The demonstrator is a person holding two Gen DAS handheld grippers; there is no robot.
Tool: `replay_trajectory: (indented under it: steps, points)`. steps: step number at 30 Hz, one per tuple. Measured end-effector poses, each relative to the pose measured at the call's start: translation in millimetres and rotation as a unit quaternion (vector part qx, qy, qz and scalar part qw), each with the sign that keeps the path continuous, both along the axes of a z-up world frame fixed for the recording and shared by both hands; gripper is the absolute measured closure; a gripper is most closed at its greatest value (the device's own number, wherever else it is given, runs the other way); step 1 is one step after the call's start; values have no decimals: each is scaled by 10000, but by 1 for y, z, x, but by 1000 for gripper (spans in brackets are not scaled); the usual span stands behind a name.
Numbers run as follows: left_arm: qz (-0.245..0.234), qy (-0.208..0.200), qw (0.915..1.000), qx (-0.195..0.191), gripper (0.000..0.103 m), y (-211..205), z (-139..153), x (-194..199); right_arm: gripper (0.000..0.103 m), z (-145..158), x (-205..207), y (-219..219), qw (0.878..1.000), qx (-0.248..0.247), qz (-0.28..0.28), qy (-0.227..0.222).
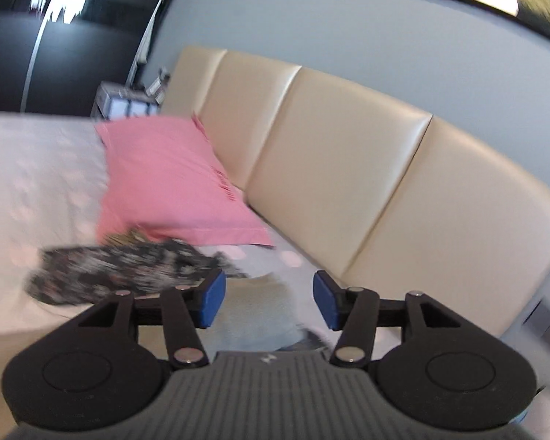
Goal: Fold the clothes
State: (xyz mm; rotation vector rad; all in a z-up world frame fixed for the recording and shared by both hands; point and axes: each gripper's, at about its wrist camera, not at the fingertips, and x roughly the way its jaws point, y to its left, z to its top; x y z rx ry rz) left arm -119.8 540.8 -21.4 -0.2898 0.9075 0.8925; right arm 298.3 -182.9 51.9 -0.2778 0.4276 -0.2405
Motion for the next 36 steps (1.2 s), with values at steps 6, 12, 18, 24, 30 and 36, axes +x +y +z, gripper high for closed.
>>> replay_trajectory:
  steps: [6, 12, 18, 24, 30, 36]
  points:
    - [739, -2, 9969, -283, 52, 37, -25, -51, 45, -29, -39, 40, 9923, 841, 679, 599]
    - [683, -366, 9892, -1245, 44, 51, -50, -94, 45, -76, -48, 75, 9838, 1063, 849, 1166]
    - [1424, -710, 9620, -2220, 38, 73, -103, -108, 45, -94, -51, 97, 9846, 723, 973, 1256]
    - [1444, -516, 9702, -1877, 38, 71, -111, -77, 46, -98, -58, 110, 9756, 941, 1504, 1293]
    - [1389, -204, 9754, -1698, 39, 67, -111, -59, 48, -110, -63, 126, 9735, 645, 1864, 1158]
    - [1594, -369, 9694, -1830, 69, 73, -99, -64, 48, -115, -65, 130, 9729, 497, 1930, 1172]
